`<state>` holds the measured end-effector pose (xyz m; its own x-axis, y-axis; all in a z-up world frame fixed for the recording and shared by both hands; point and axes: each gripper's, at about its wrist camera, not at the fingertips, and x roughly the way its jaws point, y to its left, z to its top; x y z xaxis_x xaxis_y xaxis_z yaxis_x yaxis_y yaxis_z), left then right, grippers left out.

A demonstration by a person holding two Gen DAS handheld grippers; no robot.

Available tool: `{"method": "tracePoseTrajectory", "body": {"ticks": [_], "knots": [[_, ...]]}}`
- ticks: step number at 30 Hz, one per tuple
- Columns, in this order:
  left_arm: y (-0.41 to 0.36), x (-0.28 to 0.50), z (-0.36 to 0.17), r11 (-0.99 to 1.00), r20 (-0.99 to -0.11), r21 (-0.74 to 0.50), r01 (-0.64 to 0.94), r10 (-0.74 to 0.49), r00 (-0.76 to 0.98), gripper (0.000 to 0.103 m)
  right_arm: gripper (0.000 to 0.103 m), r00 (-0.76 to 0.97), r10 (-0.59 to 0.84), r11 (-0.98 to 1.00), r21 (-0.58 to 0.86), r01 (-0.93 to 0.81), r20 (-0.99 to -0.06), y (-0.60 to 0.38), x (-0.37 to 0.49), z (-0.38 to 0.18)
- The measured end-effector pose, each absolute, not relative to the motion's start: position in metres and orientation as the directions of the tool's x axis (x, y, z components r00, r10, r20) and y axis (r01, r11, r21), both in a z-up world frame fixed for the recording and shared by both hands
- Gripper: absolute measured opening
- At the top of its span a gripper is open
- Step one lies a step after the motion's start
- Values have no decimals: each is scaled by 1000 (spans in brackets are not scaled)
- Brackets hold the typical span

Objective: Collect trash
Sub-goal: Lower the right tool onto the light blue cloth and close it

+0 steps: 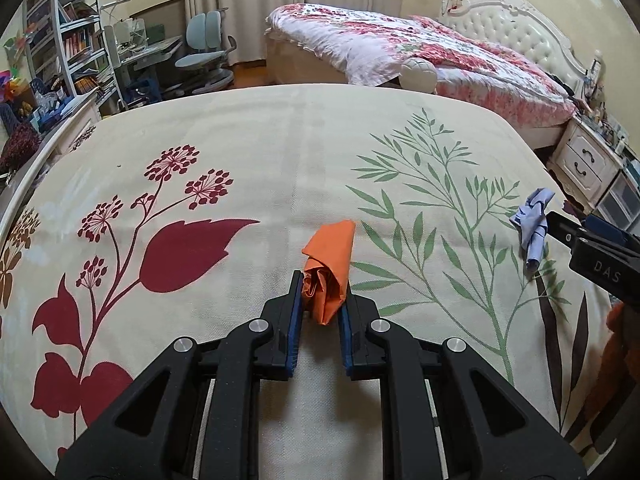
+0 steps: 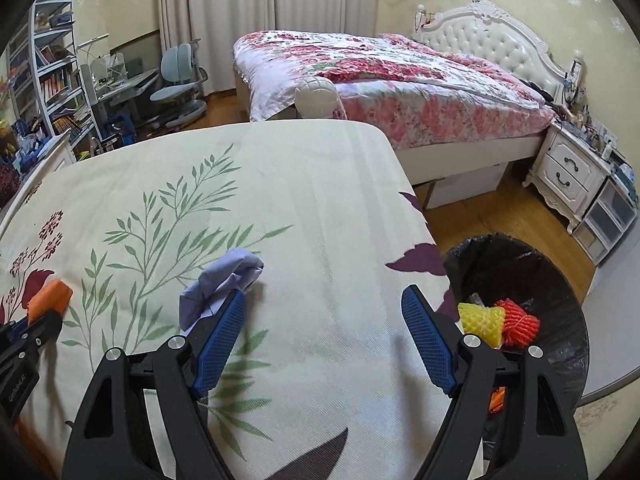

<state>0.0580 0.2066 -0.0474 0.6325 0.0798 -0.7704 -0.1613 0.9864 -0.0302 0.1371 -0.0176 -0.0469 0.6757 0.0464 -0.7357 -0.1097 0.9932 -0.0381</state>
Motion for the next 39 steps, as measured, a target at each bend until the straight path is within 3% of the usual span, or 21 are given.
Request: {"method": "tracePoseTrajectory", "body": {"ticks": [12,28,30,32,34,38,39], "knots": [[210,60,-47,985,-770,-37,-169,80,633,16,77,703,36,999,15,-36,-710,-33,123,-33],[214,63,-47,984,-768,-60,-169,63,637,17,77,616,121,993,90,-81,-778,-3,134,-57],[216,62,-47,983,-769,-67,-170,57,637,18,72,617,132,991,106,-79,-776,-5,132,-57],[216,62,-47,983,-768,-71,-170,55,638,26,55,613,141,990,116,-81,-777,-7,132,-57],[217,62,-47,982,-768,-75,-173,54,638,42,50,612,152,988,124,-89,-776,-7,132,-57],[220,63,-47,979,-768,-96,-177,40,639,47,37,607,189,982,141,-126,-772,-3,129,-56],[221,63,-47,978,-769,-100,-181,40,639,54,36,608,196,980,143,-136,-769,-2,127,-56]]}}
